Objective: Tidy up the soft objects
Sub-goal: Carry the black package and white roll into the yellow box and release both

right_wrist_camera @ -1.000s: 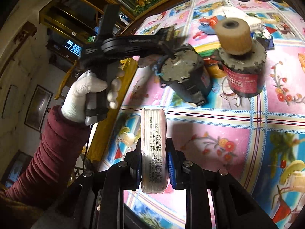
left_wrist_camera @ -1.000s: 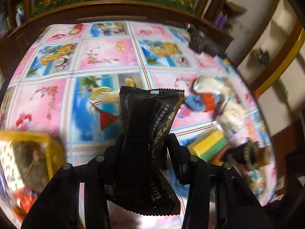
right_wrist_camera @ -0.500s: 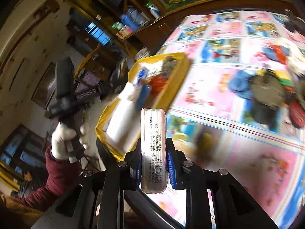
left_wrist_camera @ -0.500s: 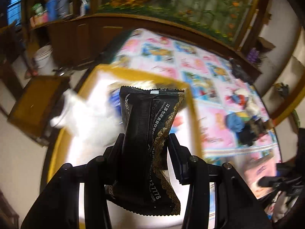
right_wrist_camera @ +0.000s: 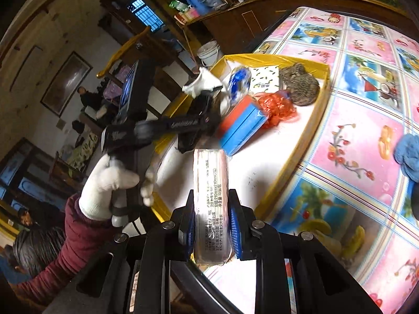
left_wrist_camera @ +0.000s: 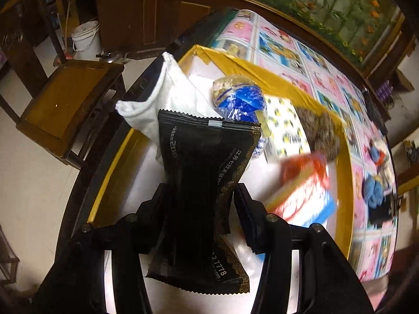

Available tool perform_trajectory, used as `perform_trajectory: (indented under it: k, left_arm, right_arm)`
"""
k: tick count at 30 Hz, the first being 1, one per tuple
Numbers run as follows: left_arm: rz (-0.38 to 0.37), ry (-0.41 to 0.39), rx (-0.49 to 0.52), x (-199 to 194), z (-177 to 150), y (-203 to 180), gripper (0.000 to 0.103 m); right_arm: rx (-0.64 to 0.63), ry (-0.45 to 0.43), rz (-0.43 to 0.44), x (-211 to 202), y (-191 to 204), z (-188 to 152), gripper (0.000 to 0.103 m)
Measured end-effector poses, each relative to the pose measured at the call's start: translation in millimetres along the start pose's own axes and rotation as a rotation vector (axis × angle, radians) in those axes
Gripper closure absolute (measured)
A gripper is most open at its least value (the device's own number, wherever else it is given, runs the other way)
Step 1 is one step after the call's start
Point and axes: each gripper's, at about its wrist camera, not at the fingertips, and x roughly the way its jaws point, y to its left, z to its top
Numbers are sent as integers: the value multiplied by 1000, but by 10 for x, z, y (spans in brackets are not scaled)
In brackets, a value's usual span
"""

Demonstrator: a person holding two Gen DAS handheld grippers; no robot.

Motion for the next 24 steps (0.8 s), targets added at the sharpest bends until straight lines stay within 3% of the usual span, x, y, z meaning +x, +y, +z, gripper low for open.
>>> perform_trajectory:
  k: [5,10,13,15,19,24]
  left_arm:
    - [-90,-41,-19,-205,-116,23,51]
    - [-158,-139,-70,-574,-314,135,49]
    - [-198,-196,-127,-774,-418,230,39]
    - [-218,-224,-153,-869,-494,257,39]
    - [-254,-254,-167,-977,-615,190,39]
    - [-262,-313,-137,-1144,-775,-48,39]
  right_arm:
    - [4,50,-41,267,75,195,81]
    - [24,71,-65,498,-45,353,81]
    - [27,54,-94,626,-150,408,79]
    - [22,20,-152,646,-202,427,72]
    - [20,-59,-148,472,-222,405,62]
    - [-36,-245,-228,-189,-145,228,41]
